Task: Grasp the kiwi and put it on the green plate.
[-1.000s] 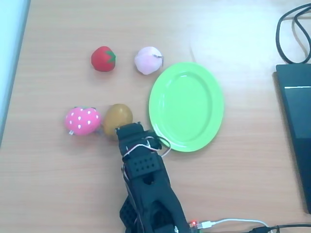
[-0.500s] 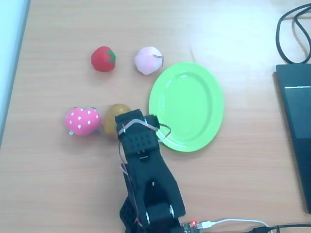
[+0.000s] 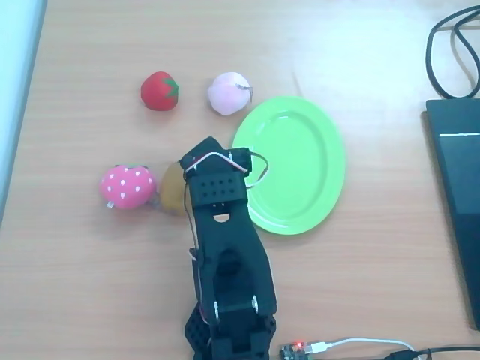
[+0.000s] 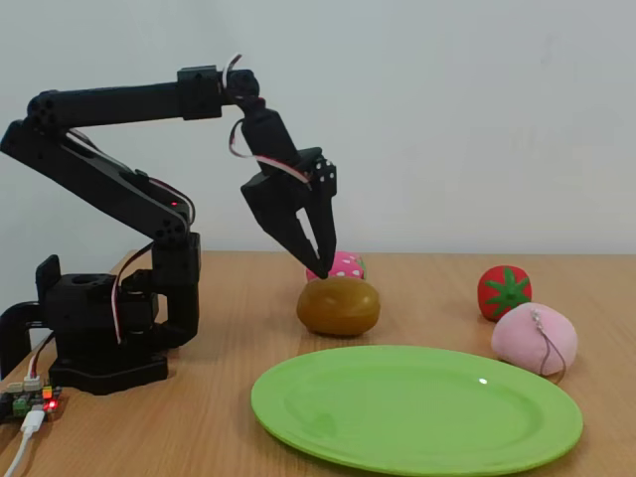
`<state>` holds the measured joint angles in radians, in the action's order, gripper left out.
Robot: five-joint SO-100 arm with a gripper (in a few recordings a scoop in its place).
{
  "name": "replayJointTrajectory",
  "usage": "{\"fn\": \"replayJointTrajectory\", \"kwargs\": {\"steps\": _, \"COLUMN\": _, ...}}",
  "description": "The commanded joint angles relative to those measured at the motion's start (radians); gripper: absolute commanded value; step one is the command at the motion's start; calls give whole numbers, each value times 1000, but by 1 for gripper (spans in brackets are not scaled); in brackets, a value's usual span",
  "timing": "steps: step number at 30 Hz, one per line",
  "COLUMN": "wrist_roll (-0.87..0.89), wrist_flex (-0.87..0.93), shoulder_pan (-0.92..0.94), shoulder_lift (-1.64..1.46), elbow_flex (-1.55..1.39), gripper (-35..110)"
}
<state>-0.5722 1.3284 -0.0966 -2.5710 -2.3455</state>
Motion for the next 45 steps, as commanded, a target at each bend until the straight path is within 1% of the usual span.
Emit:
{"fn": "replayJointTrajectory", "kwargs": {"steps": 1, "wrist_roll": -129, "wrist_flex": 29, "shoulder_pan": -28, "shoulder_lift": 15, "elbow_flex": 52, "gripper": -8}}
{"fn": "replayJointTrajectory", "kwargs": {"steps": 3, "wrist_roll": -305, "wrist_flex": 48, "shoulder_pan": -34, "shoulder_lift": 21, "elbow_flex": 61, "gripper": -8}}
{"fn": "replayJointTrajectory", "kwargs": {"steps": 4, "wrist_roll": -420, "wrist_flex": 55, "shoulder_pan": -32, "shoulder_lift": 21, "elbow_flex": 61, "gripper": -7}}
{"fn": "replayJointTrajectory", "kwargs": {"steps": 5, "wrist_roll": -459, "wrist_flex": 54, "shoulder_pan": -31, "shoulder_lift": 21, "elbow_flex": 60, "gripper": -6}}
{"fn": "replayJointTrajectory", "kwargs": {"steps": 14, "wrist_roll": -588, "wrist_flex": 12, "shoulder_pan": -61, "shoulder_lift": 97, "elbow_flex": 71, "gripper": -4}}
{"fn": "replayJointTrajectory", "kwargs": {"steps": 17, "wrist_roll": -618, "wrist_flex": -3, "shoulder_pan": -71, "shoulder_lift": 104, "elbow_flex": 69, "gripper": 3}}
{"fn": "replayJointTrajectory", "kwargs": {"steps": 20, "wrist_roll": -650, "wrist_flex": -15, "shoulder_pan": -86, "shoulder_lift": 124, "elbow_flex": 69, "gripper": 22}}
{"fn": "replayJointTrajectory", "kwargs": {"steps": 21, "wrist_roll": -658, "wrist_flex": -23, "shoulder_pan": -91, "shoulder_lift": 126, "elbow_flex": 69, "gripper": 25}}
{"fn": "replayJointTrajectory", "kwargs": {"steps": 28, "wrist_roll": -657, "wrist_flex": -34, "shoulder_pan": -110, "shoulder_lift": 160, "elbow_flex": 81, "gripper": 38}}
{"fn": "replayJointTrajectory", "kwargs": {"steps": 37, "wrist_roll": -670, "wrist_flex": -43, "shoulder_pan": -107, "shoulder_lift": 187, "elbow_flex": 55, "gripper": 38}}
{"fn": "replayJointTrajectory", "kwargs": {"steps": 45, "wrist_roll": -672, "wrist_flex": -100, "shoulder_pan": -95, "shoulder_lift": 196, "elbow_flex": -18, "gripper": 37}}
